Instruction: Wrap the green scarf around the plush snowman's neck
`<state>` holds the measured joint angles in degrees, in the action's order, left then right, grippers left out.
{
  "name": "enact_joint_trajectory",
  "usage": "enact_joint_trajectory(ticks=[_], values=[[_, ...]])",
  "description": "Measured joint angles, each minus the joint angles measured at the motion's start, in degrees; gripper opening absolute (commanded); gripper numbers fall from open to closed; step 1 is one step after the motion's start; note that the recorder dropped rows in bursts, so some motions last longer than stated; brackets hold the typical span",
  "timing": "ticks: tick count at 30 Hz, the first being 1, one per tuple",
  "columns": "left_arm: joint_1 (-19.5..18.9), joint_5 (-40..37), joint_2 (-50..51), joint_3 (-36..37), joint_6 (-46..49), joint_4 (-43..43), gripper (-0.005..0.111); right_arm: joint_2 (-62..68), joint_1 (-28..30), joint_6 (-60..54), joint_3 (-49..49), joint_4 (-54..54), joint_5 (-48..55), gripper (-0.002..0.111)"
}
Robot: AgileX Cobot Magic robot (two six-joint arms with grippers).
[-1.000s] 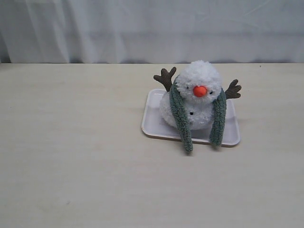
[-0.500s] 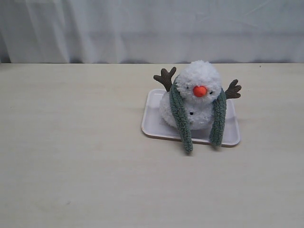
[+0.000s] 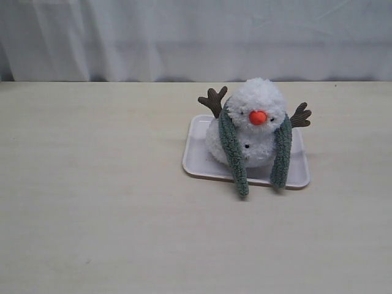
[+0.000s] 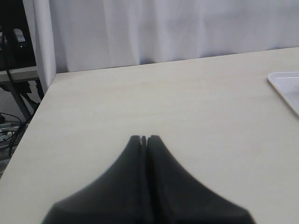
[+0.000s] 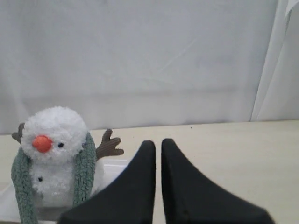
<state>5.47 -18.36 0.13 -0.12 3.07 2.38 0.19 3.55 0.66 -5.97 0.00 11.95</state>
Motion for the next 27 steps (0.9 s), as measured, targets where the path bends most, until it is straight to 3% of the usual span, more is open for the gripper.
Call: enact_joint_trajectory(ticks=[8,27], values=[[0.0,0.0,0.0,0.0,0.0,0.0,0.000,0.1,0.0,-0.1,5.6,-2.5,-1.8,0.004],[0.0,0.0,0.0,0.0,0.0,0.0,0.000,0.1,0.0,-0.2,5.8,-8.2,6.0,0.004]])
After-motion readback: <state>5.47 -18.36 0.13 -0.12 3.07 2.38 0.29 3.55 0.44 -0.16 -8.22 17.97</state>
